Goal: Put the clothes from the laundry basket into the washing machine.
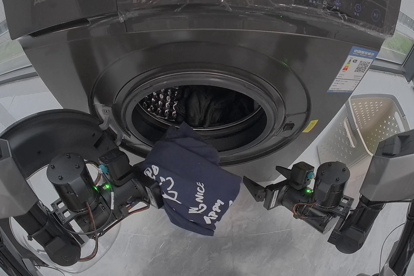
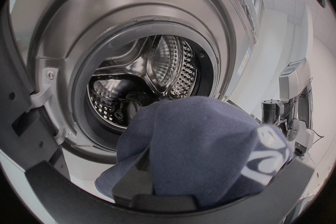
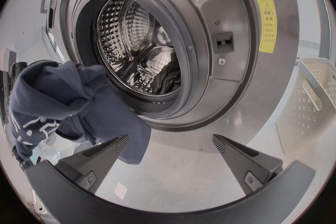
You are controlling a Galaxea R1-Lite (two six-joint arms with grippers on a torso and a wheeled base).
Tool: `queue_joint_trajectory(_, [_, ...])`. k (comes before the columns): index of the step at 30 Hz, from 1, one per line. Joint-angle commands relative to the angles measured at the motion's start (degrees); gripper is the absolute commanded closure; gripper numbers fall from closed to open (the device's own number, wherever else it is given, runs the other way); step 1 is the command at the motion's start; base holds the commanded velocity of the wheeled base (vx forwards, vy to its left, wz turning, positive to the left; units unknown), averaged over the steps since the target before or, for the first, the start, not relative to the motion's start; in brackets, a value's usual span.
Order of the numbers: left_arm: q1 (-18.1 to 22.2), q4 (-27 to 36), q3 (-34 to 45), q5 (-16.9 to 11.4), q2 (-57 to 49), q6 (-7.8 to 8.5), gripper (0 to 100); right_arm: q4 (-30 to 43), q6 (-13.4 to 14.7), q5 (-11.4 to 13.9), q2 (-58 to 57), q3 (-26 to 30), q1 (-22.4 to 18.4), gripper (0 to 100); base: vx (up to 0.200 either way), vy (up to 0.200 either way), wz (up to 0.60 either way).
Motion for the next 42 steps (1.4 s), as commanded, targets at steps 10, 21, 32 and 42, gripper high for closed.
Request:
queue_joint_trajectory(10, [-2.1,-0.4,2.2,0.1,0.1,-0.04,100,0.0,0.0,0.0,0.5,1.8,1.1,0,0.0,0.0,0.0])
queue_joint_trajectory(21, [-2.1,-0.2,0.1,0.1,0.6,-0.39,100,0.1,-0.2,0.3,-1.5,4.5,2.2,0,0.0,0.0,0.0])
queue_joint_trajectory(32, [-0.7,0.4,-15.0,0.8,10.7,-0.92,100,0.2,-0.4,0.3,-4.8,5.7,3.7,0,0.0,0.0,0.0])
queue_joint_trajectory(42, [0.6,5.3,-28.8,2.7,18.4,-4.0,100,0.2,-0.3,0.3,-5.4,5.6,4.2,0,0.0,0.0,0.0])
